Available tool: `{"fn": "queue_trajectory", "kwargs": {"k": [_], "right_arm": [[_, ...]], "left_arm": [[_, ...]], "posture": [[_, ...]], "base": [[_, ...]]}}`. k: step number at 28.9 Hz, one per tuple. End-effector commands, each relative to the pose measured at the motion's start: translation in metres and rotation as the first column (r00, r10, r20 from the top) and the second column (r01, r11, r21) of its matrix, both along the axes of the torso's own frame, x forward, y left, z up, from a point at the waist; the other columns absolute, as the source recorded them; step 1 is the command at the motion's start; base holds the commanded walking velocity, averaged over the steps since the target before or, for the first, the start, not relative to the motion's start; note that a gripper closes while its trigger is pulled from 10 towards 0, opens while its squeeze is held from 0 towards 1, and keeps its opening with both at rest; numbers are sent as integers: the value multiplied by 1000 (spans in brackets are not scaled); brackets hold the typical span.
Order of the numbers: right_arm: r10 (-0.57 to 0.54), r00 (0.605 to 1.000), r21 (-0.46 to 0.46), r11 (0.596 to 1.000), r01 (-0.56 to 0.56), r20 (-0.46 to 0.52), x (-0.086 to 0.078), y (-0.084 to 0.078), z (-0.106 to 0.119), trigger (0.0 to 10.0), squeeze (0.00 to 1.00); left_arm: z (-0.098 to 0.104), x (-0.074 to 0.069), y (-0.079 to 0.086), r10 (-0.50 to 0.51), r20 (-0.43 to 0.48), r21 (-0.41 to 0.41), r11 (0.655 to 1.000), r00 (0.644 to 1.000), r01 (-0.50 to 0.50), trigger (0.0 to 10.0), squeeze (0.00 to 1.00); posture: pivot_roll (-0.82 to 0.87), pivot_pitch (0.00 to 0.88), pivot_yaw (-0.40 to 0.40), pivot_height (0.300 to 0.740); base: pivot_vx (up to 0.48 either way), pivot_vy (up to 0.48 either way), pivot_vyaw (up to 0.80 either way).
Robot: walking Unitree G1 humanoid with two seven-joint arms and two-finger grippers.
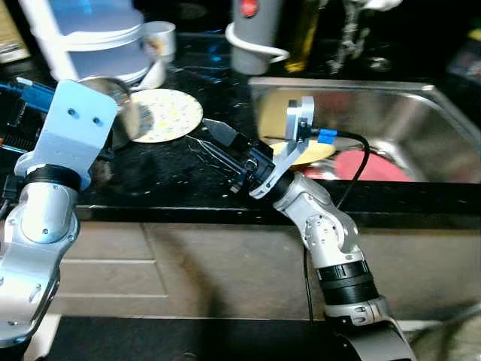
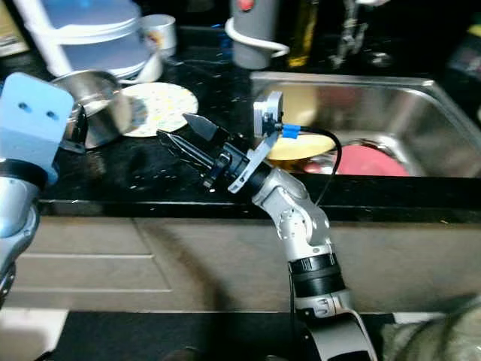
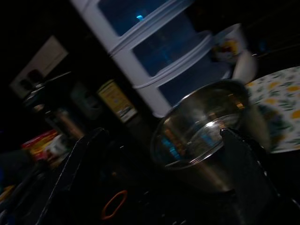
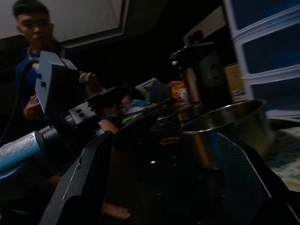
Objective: Kitchen organization
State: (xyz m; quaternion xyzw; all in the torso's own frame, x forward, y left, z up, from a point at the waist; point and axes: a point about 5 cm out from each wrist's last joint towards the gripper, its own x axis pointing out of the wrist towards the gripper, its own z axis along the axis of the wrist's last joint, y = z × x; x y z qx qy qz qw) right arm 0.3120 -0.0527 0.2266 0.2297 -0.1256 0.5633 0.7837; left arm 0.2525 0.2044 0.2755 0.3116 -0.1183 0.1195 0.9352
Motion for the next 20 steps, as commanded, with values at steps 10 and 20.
{"fn": "queue_trajectory", "kwargs": {"k": [10, 20], "right_arm": [[-48, 999, -39, 998, 47, -6, -1, -1, 1, 10000, 0], [-80, 997, -51, 996, 78, -22, 2, -5, 1, 10000, 0]], "left_arm": [[5, 18, -4, -96, -9, 92, 991, 995, 97, 10000, 0], [5, 50, 30, -94, -97, 38, 994, 991, 98, 10000, 0]], "posture": [[113, 45, -64, 732], [94, 50, -71, 732]], "base": [[0, 0, 631], [0, 0, 0]]}}
